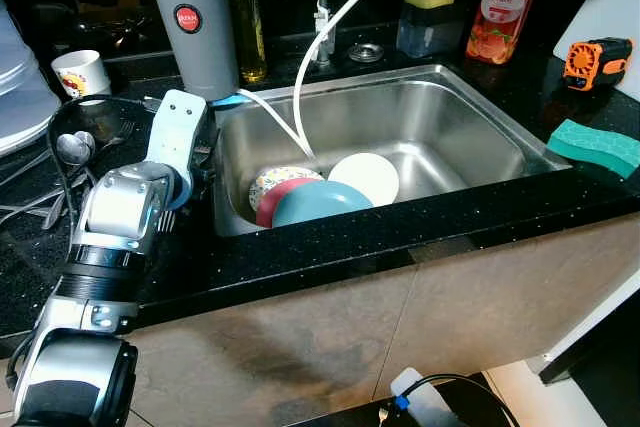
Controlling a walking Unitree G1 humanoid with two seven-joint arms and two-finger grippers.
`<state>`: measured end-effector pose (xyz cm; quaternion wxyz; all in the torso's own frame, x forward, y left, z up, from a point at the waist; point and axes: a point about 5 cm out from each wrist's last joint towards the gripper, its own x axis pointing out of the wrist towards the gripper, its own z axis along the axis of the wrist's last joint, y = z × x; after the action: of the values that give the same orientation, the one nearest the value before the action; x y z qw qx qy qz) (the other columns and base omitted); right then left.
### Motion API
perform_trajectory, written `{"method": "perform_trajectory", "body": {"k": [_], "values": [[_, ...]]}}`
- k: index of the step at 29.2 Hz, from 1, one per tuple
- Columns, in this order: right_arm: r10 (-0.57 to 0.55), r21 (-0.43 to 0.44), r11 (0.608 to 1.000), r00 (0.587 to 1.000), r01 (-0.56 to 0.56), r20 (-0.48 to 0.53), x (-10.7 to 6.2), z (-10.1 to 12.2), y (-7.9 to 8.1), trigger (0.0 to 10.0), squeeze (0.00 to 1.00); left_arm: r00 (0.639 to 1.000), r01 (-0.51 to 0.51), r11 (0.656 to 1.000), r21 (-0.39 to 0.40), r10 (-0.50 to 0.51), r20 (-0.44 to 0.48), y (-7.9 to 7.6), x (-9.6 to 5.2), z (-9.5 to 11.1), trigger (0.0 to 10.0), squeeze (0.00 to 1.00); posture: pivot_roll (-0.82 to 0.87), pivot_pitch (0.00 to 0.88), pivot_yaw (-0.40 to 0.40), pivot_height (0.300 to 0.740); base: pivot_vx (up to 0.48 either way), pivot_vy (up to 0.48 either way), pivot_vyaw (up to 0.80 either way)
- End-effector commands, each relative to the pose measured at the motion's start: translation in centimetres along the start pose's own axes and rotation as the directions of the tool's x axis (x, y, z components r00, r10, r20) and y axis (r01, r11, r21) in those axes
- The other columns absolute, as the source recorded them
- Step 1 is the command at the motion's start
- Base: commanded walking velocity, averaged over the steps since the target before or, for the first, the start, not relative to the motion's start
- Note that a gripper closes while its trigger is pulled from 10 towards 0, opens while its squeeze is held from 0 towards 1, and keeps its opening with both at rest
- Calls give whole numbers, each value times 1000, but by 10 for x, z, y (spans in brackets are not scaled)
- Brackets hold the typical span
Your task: Kitchen organization
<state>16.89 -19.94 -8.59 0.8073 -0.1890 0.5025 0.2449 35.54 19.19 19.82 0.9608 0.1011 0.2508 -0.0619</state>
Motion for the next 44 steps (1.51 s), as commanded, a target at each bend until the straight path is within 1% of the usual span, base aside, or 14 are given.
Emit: {"method": "perform_trajectory", "body": {"k": [1, 9, 10, 11, 13, 14, 17, 34, 36, 37, 39, 40, 42, 44], "values": [[2, 0, 1000, 1000, -2, 7, 0, 1, 1, 10000, 0, 999, -6, 1000, -28, 5, -32, 1, 3, -10, 10000, 0, 51, 0, 67, 740, 0, 0, 0], [-2, 0, 1000, 1000, 2, 8, 0, 1, 1, 10000, 0, 997, 0, 998, -65, -5, -71, -1, 10, -23, 10000, 0, 44, 0, 69, 740, 0, 0, 0], [-3, 0, 1000, 1000, 3, 7, 0, 1, 1, 10000, 0, 997, -1, 998, -70, -5, -82, -1, 10, -26, 9647, 0, 45, 0, 68, 740, 0, 0, 0], [-5, -1, 1000, 1000, 5, 7, 0, 0, 0, 10000, 0, 996, 1, 997, -80, -8, -91, -1, 11, -30, 3922, 0, 45, 0, 67, 740, 0, 0, 0], [-5, -1, 1000, 1000, 5, 7, 0, 0, 0, 10000, 0, 996, 1, 997, -80, -8, -91, -1, 11, -30, 3922, 0, 45, 0, 67, 740, 0, 0, 0], [-5, -2, 1000, 1000, 5, 7, 0, 0, 0, 10000, 0, 995, 2, 996, -87, -10, -96, -1, 11, -32, 0, 0, 45, 0, 66, 740, 0, 0, 0], [-10, -10, 1000, 1000, 10, 4, 0, 0, 0, 10000, 0, 993, -5, 994, -109, -7, -115, 2, 12, -41, 0, 0, 47, 0, 63, 740, 0, 0, 0], [-19, -23, 1000, 1000, 20, 1, 0, 0, -2, 10000, 0, 994, -31, 992, -122, 18, -109, 7, 12, -43, 0, 0, 46, 0, 63, 740, 0, 0, 0], [-21, -26, 999, 1000, 21, 0, 0, 0, -2, 10000, 0, 998, -29, 993, -116, 21, -66, 7, 11, -35, 0, 0, 46, 0, 62, 740, 0, 0, 0], [-21, -26, 999, 1000, 21, 0, 0, 0, -2, 10000, 0, 998, -29, 993, -116, 21, -66, 7, 11, -35, 0, 0, 46, 0, 62, 740, 0, 0, 0], [-22, -28, 999, 1000, 22, -1, 0, 0, -2, 10000, 0, 1000, -15, 993, -117, 15, 0, 6, 9, -23, 0, 0, 46, 0, 61, 740, 0, 0, 0], [-23, -30, 999, 1000, 23, -2, 0, 0, -2, 10000, 0, 999, 1, 992, -125, 5, 52, 4, 7, -13, 0, 0, 48, 0, 60, 740, 0, 0, 0], [-23, -30, 999, 1000, 23, -2, 0, 0, -2, 10000, 0, 999, 1, 992, -125, 5, 52, 4, 7, -13, 0, 0, 48, 0, 60, 740, 0, 0, 0], [-23, -34, 999, 1000, 23, -4, 0, 0, -2, 10000, 0, 984, 51, 987, -149, -24, 178, -1, -1, 14, 0, 0, 50, 0, 58, 740, 0, 0, 0]]}}
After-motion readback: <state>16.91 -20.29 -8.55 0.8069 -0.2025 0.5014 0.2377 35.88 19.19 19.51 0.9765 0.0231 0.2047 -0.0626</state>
